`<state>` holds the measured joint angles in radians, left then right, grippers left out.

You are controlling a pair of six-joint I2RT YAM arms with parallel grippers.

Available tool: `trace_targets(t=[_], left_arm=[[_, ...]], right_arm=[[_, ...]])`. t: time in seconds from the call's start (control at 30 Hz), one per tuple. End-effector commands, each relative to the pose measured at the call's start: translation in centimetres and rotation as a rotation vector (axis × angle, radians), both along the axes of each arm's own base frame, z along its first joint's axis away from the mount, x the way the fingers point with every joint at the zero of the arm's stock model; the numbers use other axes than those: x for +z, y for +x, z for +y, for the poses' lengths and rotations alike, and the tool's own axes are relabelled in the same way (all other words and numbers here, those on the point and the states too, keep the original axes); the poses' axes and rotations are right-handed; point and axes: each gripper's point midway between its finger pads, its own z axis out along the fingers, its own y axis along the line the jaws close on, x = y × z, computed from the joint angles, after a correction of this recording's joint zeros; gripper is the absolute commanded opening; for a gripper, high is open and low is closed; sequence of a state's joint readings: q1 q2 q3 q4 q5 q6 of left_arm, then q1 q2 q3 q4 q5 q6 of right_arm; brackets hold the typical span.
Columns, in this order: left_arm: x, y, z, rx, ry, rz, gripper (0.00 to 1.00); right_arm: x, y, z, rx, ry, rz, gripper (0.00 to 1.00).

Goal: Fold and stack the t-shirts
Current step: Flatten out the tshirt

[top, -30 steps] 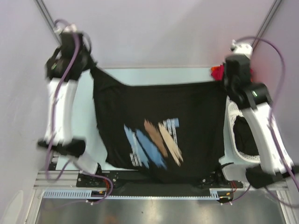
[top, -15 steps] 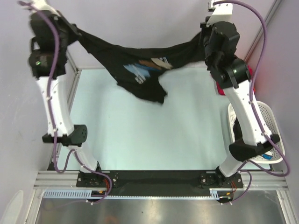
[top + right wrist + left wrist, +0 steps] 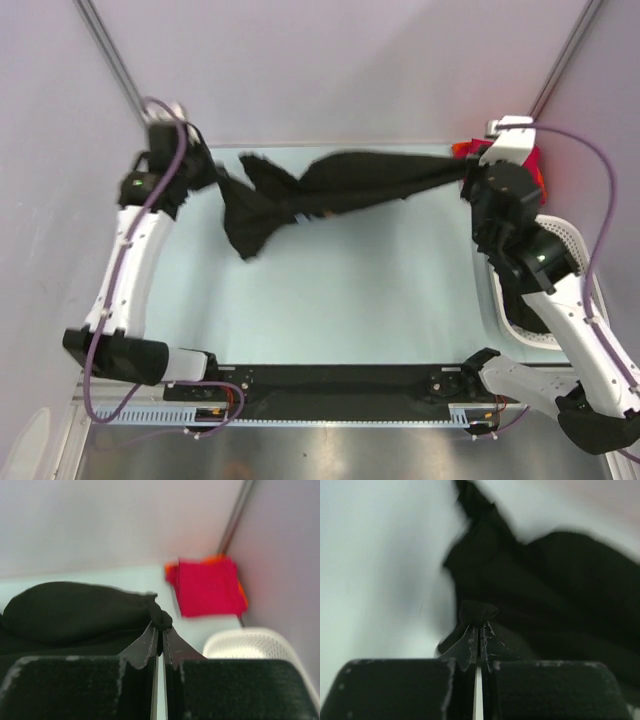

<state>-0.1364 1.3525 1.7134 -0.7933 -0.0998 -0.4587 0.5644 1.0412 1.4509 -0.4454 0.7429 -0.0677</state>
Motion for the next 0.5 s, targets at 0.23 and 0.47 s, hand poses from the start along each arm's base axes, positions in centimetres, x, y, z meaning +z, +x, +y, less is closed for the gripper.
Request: trace_targets(t=[0.23, 0.47], left_arm=[[-2.9, -11.9, 3.4, 0.166, -0.013, 0.116, 0.00], [9.2, -15.1, 3.6, 0.121, -0.037, -0.126, 0.00]], right_arm=[[-4.1, -5.8, -2.5, -0.019, 0.148, 0.149, 0.00], [4.5, -8.6, -2.2, 0.103, 0.203, 0.070, 0.00]])
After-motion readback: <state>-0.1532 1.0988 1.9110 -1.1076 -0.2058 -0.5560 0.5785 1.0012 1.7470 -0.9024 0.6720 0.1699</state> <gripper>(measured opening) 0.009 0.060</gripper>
